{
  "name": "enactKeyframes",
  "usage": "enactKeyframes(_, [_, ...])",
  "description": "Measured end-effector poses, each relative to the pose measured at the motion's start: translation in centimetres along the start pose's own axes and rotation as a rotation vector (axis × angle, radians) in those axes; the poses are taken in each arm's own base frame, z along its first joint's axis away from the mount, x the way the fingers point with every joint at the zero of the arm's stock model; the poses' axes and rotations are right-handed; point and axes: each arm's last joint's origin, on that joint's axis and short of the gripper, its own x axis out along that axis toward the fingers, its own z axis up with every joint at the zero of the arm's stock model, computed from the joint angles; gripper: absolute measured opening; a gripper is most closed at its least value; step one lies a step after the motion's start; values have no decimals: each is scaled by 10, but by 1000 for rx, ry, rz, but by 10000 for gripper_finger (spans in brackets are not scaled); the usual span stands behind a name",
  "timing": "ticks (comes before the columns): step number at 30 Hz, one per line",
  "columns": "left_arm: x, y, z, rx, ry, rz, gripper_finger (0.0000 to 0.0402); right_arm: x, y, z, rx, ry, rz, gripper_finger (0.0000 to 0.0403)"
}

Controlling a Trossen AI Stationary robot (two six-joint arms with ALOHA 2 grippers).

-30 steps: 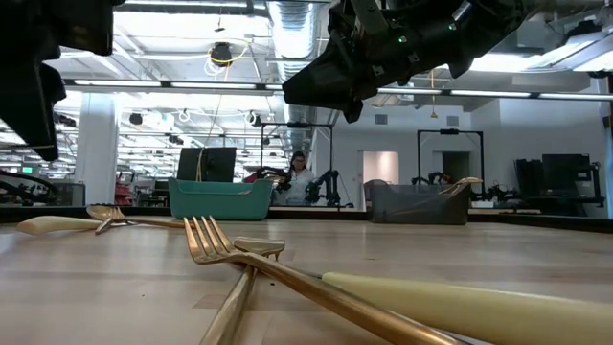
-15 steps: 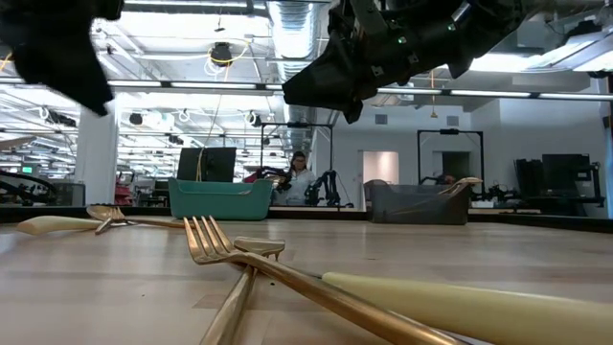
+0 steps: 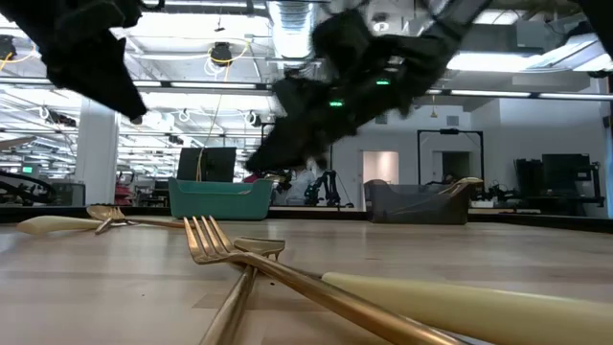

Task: Sort silverware by color (type)
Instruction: Put the gold spoon into the black bin

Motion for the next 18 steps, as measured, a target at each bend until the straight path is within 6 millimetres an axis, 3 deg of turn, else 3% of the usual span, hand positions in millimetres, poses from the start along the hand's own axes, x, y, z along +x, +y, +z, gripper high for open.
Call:
enactKeyframes(5, [-8,9,6,-24,-87,-5,173,41,1,15,-50,82,-22,118])
enactKeyframes(9, [-16,14,9,-46,-188,-2,171,57,6,17,-87,157,-11,118])
enactKeyframes(13, [-20,14,9,-57,-264,-2,171,52,16,12,-112,249,-2,118])
enactKeyframes(18, [-15,10,2,-74,-289,-14,171,32,39,12,-199,365,23,118])
